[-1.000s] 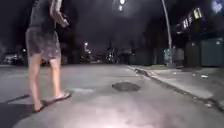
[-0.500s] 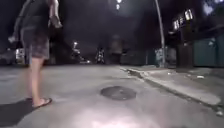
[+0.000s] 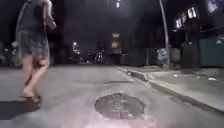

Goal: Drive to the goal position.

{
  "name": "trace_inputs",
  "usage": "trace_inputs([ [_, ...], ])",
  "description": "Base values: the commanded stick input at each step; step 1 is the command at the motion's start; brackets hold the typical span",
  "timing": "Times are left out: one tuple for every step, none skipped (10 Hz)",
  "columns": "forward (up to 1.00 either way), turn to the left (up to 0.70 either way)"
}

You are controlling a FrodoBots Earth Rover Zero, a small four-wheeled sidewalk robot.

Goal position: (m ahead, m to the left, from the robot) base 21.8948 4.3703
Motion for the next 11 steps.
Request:
trace_inputs([
  [1.0,0.0],
  [1.0,0.0],
  [1.0,0.0],
  [1.0,0.0],
  [1.0,0.0],
  [1.0,0.0],
  [1.0,0.0],
  [1.0,0.0],
  [1.0,0.0],
  [1.0,0.0],
  [1.0,0.0],
])
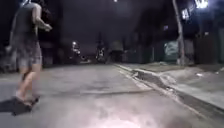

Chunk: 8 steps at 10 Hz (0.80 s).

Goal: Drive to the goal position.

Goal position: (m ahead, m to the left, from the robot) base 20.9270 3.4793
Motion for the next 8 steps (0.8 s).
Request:
trace_inputs([
  [1.0,0.0],
  [1.0,0.0],
  [1.0,0.0],
  [1.0,0.0],
  [1.0,0.0],
  [1.0,0.0],
  [1.0,0.0],
  [1.0,0.0],
])
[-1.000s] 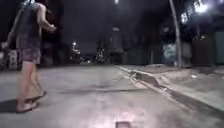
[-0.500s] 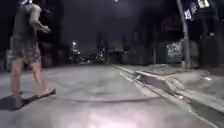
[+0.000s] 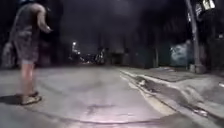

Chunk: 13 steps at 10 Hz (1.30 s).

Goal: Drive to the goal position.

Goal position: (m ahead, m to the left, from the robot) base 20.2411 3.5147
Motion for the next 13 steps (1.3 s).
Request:
trace_inputs([
  [1.0,0.0],
  [1.0,0.0],
  [1.0,0.0],
  [1.0,0.0],
  [1.0,0.0],
  [1.0,0.14],
  [1.0,0.4],
  [1.0,0.4],
  [1.0,0.4],
  [1.0,0.4],
  [1.0,0.0],
  [1.0,0.0],
  [1.0,0.0],
])
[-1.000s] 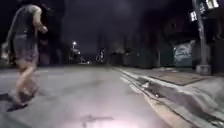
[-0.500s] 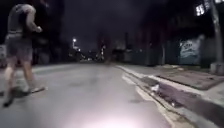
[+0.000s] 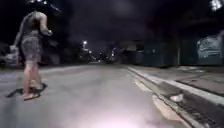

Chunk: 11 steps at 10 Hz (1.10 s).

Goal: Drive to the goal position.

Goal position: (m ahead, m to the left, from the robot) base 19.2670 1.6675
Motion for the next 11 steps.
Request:
trace_inputs([
  [1.0,0.0],
  [1.0,0.0],
  [1.0,0.0],
  [1.0,0.0],
  [1.0,0.0],
  [1.0,0.0],
  [1.0,0.0],
  [1.0,0.0],
  [1.0,0.0],
  [1.0,0.0],
  [1.0,0.0],
])
